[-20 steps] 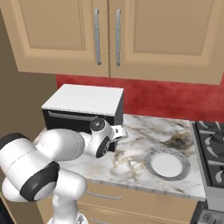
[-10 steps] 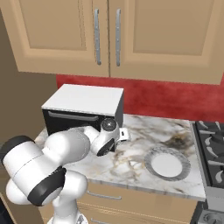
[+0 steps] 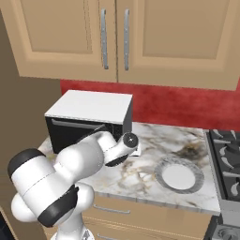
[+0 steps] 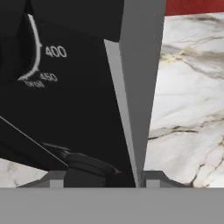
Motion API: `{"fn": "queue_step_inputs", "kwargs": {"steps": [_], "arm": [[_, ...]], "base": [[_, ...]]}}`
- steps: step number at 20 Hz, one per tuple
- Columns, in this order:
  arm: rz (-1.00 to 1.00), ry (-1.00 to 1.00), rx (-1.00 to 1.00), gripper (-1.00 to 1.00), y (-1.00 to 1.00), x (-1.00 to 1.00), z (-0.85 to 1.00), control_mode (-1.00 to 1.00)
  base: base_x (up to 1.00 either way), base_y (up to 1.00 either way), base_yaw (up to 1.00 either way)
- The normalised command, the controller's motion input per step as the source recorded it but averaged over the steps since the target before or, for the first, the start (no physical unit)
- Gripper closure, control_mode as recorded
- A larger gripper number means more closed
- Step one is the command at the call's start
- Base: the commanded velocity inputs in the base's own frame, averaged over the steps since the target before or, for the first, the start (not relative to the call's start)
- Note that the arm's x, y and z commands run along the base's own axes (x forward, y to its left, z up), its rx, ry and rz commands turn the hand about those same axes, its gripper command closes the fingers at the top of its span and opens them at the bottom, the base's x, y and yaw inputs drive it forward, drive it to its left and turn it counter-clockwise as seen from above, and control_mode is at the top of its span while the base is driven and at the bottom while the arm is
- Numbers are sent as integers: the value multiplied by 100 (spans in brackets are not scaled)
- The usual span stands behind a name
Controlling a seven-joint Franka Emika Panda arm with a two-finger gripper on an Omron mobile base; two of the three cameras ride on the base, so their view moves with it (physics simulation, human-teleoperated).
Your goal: Pick up the bagel from the plate, place it on the toaster oven rack, close the door, and set the timer.
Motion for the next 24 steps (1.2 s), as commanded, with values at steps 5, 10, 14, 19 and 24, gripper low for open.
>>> {"fn": "queue_step_inputs", "kwargs": {"steps": [5, 10, 14, 19, 24], "arm": [[7, 1, 25, 100, -39, 25, 47, -100], [7, 4, 25, 100, -37, 30, 50, -100], [5, 6, 25, 100, -36, 29, 57, -100], [3, 9, 24, 100, -31, 33, 63, -100], [2, 11, 25, 100, -33, 34, 62, -100]], "base": [[0, 0, 0], [0, 0, 0], [0, 0, 0], [0, 0, 0], [0, 0, 0]]}}
